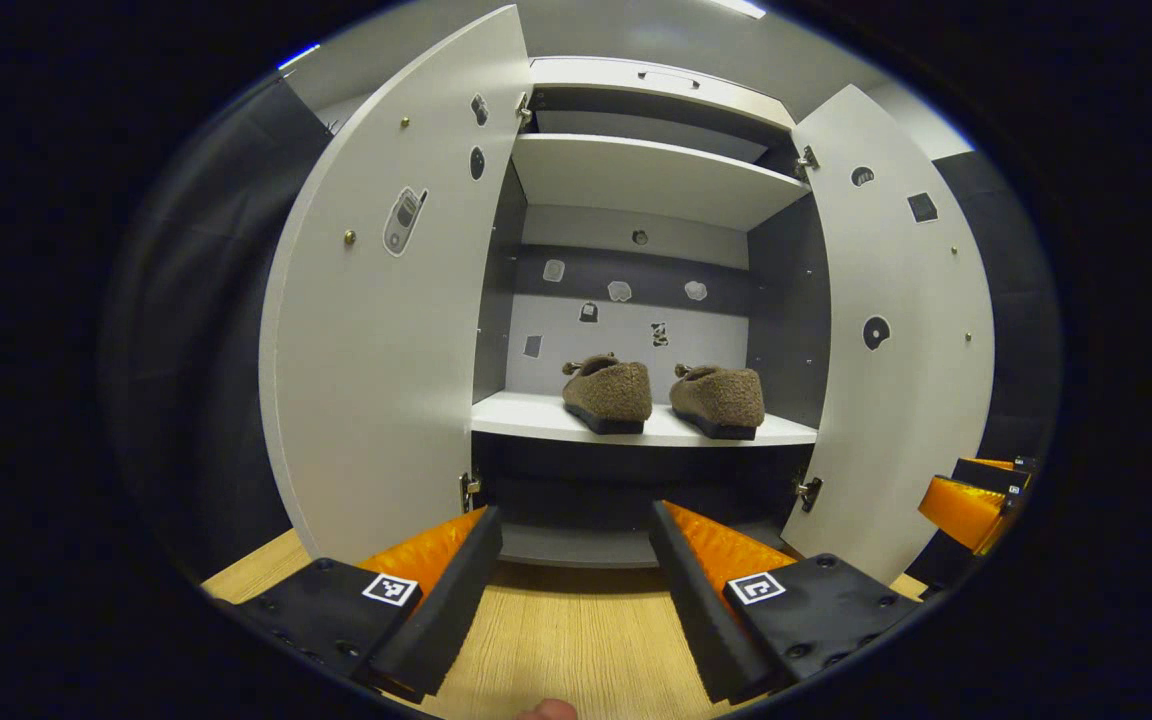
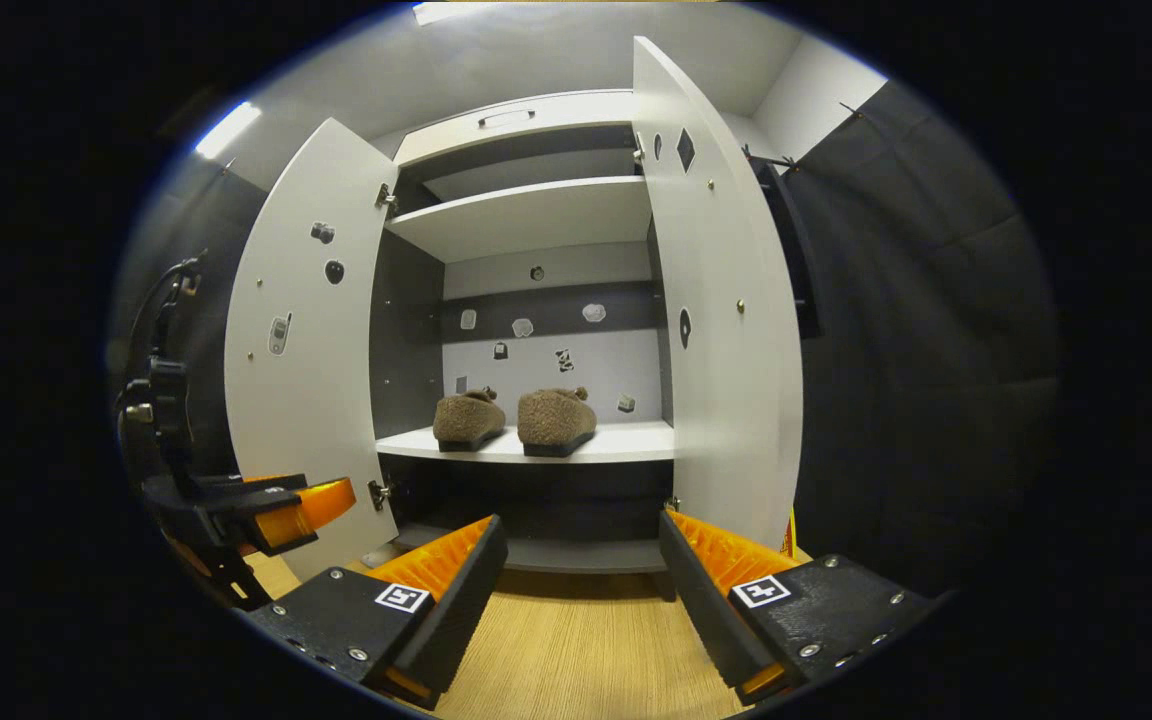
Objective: Grab one shoe with the right hand and put it into the shoe cabinet, grab the other shoe with the left hand and put it into the shoe cabinet; then close the right door with the right hand and the left door with the left hand.
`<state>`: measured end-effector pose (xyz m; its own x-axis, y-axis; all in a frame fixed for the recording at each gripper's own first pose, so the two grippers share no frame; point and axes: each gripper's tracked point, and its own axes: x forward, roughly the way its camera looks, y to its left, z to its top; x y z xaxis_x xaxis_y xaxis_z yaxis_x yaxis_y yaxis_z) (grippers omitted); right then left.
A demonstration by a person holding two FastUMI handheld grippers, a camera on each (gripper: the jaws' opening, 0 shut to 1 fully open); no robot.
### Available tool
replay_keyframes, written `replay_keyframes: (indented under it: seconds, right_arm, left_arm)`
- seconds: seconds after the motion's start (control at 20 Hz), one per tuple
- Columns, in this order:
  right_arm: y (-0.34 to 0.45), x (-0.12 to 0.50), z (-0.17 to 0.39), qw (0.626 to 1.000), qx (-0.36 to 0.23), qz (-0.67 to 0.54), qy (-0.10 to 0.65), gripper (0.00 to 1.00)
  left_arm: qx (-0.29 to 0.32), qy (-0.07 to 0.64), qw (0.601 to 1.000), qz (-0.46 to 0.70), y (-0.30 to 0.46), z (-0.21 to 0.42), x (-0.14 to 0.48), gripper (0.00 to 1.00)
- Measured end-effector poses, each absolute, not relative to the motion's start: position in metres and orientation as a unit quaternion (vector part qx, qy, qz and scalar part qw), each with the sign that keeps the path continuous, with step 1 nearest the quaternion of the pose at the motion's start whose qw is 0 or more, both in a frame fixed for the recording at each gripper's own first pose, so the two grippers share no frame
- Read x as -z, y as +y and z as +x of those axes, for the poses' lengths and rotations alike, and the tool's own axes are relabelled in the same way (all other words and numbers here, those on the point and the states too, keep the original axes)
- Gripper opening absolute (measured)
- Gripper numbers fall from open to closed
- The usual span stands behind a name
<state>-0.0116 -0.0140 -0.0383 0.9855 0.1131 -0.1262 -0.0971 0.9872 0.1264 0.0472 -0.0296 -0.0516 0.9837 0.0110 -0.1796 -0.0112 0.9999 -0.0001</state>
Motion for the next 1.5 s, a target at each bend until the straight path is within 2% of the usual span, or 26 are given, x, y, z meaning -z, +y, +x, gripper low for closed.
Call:
replay_keyframes:
  seconds: [0.05,0.15,0.2,0.25,0.35,0.4,0.65,0.75,0.8,0.85,1.05,1.1,1.15,1.5]
  right_arm:
    - [-0.021,0.028,-0.014,0.995,-0.050,0.057,0.060,0.91]
    - [-0.044,0.000,-0.015,0.997,-0.042,0.049,0.043,0.94]
    - [-0.061,-0.015,-0.015,0.998,-0.035,0.043,0.035,0.94]
    - [-0.078,-0.029,-0.014,0.999,-0.028,0.037,0.029,0.94]
    - [-0.113,-0.059,-0.011,0.999,-0.018,0.029,0.015,0.94]
    - [-0.132,-0.075,-0.008,1.000,-0.006,0.024,0.007,0.94]
    - [-0.213,-0.129,0.014,0.997,0.076,-0.004,-0.033,0.94]
    - [-0.228,-0.133,0.028,0.996,0.087,-0.002,-0.032,0.97]
    - [-0.235,-0.133,0.035,0.995,0.091,-0.001,-0.031,0.94]
    - [-0.239,-0.132,0.045,0.995,0.091,0.000,-0.028,0.94]
    - [-0.237,-0.119,0.069,0.997,0.080,0.009,-0.009,0.94]
    - [-0.238,-0.118,0.071,0.997,0.082,0.005,-0.007,0.94]
    - [-0.237,-0.116,0.070,0.996,0.085,0.003,-0.005,0.93]
    - [-0.211,-0.107,0.066,0.998,0.067,0.014,-0.001,0.88]
  left_arm:
    - [-0.003,0.080,0.997,0.000,-0.032,0.046,0.047,0.97]
    - [-0.003,0.064,0.998,0.010,-0.034,0.043,0.040,0.97]
    - [0.000,0.059,0.998,0.013,-0.036,0.042,0.039,0.94]
    - [0.003,0.057,0.998,0.016,-0.040,0.040,0.038,0.97]
    - [0.014,0.053,0.998,0.018,-0.047,0.036,0.035,0.96]
    - [0.019,0.050,0.998,0.018,-0.050,0.034,0.035,0.99]
    - [0.033,0.041,0.998,0.020,-0.060,0.030,0.030,0.97]
    - [0.036,0.044,0.998,0.012,-0.062,0.027,0.032,0.97]
    - [0.035,0.048,0.998,0.012,-0.062,0.026,0.035,0.97]
    - [0.032,0.050,0.998,0.013,-0.060,0.026,0.037,0.99]
    - [0.028,0.059,0.998,0.011,-0.059,0.023,0.044,0.97]
    - [0.027,0.063,0.998,0.010,-0.058,0.025,0.046,0.99]
    - [0.026,0.065,0.998,0.008,-0.058,0.024,0.047,0.97]
    - [0.020,0.062,0.998,0.002,-0.051,0.020,0.045,0.96]
